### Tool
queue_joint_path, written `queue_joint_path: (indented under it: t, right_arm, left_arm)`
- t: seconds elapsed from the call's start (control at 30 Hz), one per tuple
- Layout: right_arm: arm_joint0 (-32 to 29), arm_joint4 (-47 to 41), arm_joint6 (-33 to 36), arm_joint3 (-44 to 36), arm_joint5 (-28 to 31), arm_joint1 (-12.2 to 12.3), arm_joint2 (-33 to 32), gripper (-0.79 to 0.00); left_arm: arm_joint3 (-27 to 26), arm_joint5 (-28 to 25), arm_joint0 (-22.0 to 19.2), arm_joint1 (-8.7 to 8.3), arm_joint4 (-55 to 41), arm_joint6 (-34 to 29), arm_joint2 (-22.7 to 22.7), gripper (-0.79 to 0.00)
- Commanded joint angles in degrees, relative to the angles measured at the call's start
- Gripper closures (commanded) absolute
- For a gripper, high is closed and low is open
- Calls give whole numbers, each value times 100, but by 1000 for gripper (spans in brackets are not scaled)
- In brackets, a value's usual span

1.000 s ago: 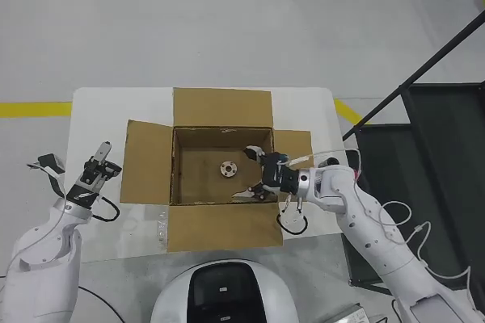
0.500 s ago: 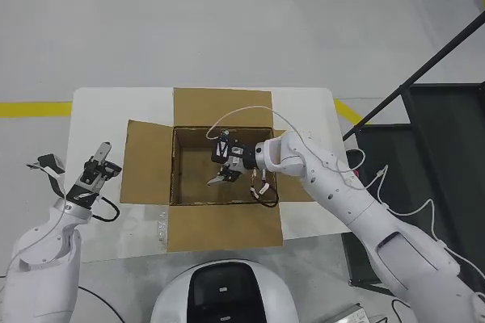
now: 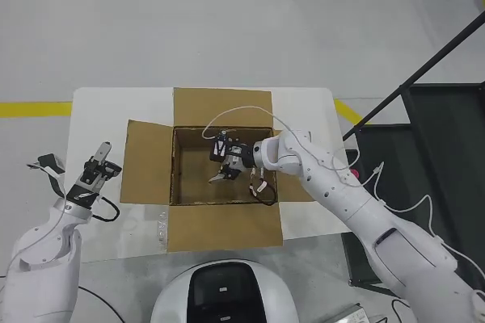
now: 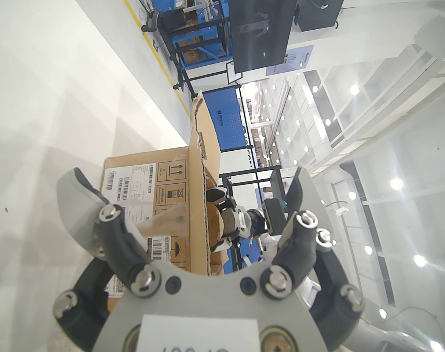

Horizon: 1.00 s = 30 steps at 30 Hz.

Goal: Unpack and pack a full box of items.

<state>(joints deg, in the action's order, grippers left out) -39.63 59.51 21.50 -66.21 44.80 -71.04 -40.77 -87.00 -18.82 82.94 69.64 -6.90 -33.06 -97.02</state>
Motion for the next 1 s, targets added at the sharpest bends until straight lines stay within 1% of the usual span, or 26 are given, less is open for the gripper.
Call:
queue_joint_path:
  t: [0.0, 0.03, 0.2, 0.37, 0.57, 0.73, 0.8, 0.9, 0.97]
  right_arm:
    - [-10, 90, 170, 38, -170, -20, 48, -785]
    - [24, 110, 361, 105, -365, -42, 72, -785]
    - [173, 147, 930, 353, -614, -189, 345, -785]
    - [318, 173, 1141, 719, -807, -337, 537, -785]
    - [485, 229, 1162, 1228, -886, -516, 732, -785]
    - [604, 266, 1044, 1618, -882, -700, 926, -785]
    - [655, 306, 990, 1800, -874, -779, 1009, -770]
    - [710, 337, 889, 2057, -855, -896, 1118, -767]
    - [748, 358, 809, 2228, -848, -969, 1173, -745]
  left_arm:
    - [0, 0, 0, 0, 0, 0, 0, -785]
    - [0, 0, 0, 0, 0, 0, 0, -785]
    - [0, 0, 0, 0, 0, 0, 0, -785]
    - [0, 0, 0, 0, 0, 0, 0, -785]
    - [0, 0, 0, 0, 0, 0, 0, -785]
    - [0, 0, 0, 0, 0, 0, 0, -785]
    - [0, 0, 0, 0, 0, 0, 0, -785]
    - [0, 0, 0, 0, 0, 0, 0, -785]
    - [0, 0, 0, 0, 0, 0, 0, -785]
